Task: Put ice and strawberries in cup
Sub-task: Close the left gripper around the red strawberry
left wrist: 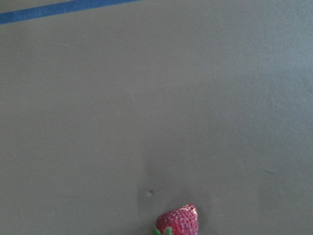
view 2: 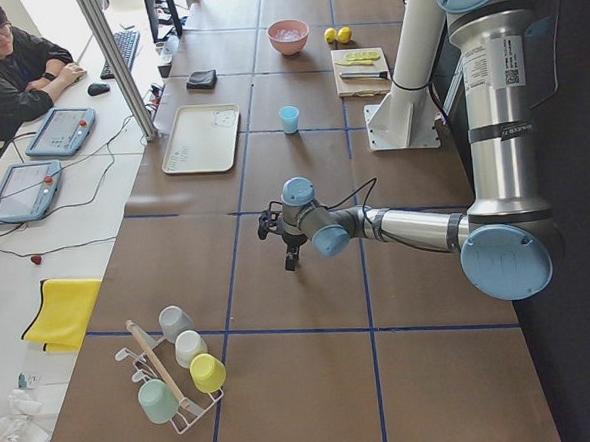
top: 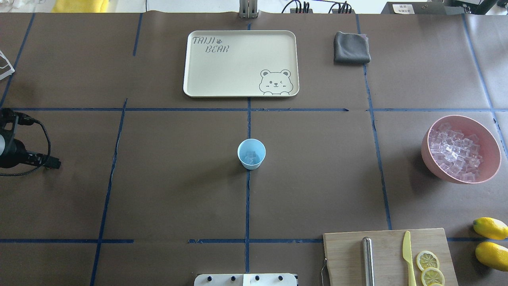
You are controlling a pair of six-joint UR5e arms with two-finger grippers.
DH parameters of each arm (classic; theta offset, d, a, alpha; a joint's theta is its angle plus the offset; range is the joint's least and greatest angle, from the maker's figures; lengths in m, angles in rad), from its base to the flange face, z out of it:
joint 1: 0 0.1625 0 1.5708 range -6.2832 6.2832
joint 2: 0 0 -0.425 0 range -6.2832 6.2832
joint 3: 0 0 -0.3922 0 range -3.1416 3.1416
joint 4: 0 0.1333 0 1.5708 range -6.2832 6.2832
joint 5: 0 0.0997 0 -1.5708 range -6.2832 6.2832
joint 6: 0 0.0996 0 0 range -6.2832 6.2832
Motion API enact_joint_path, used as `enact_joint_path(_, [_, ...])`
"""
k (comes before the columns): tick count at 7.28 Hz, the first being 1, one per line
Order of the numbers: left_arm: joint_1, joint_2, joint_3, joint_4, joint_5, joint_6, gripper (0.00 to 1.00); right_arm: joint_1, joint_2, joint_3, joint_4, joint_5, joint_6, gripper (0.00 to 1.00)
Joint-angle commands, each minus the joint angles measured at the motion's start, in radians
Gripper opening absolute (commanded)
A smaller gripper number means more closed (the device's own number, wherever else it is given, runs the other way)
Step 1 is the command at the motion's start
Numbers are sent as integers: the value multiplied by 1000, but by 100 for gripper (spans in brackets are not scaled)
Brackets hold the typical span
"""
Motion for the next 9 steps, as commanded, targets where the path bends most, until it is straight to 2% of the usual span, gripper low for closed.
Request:
enact_joint_path(1, [0,-26,24,-1,-1,2,100,0,0,0,0,0,0,100])
enact_joint_path(2, [0,-27,24,-1,-3,2,100,0,0,0,0,0,0,100])
enact_joint_path(4, [0,-24,24,-31,-3,0,78,0,1,0,0,0,0,100])
enact_joint_path(6, [0,-19,24,-31,-4,0,24,0,1,0,0,0,0,100])
enact_joint_path(7, [2,-14,23,-31,-4,0,9,0,1,0,0,0,0,100])
enact_joint_path(9, [0,-13,20,-31,-6,0,3,0,1,0,0,0,0,100])
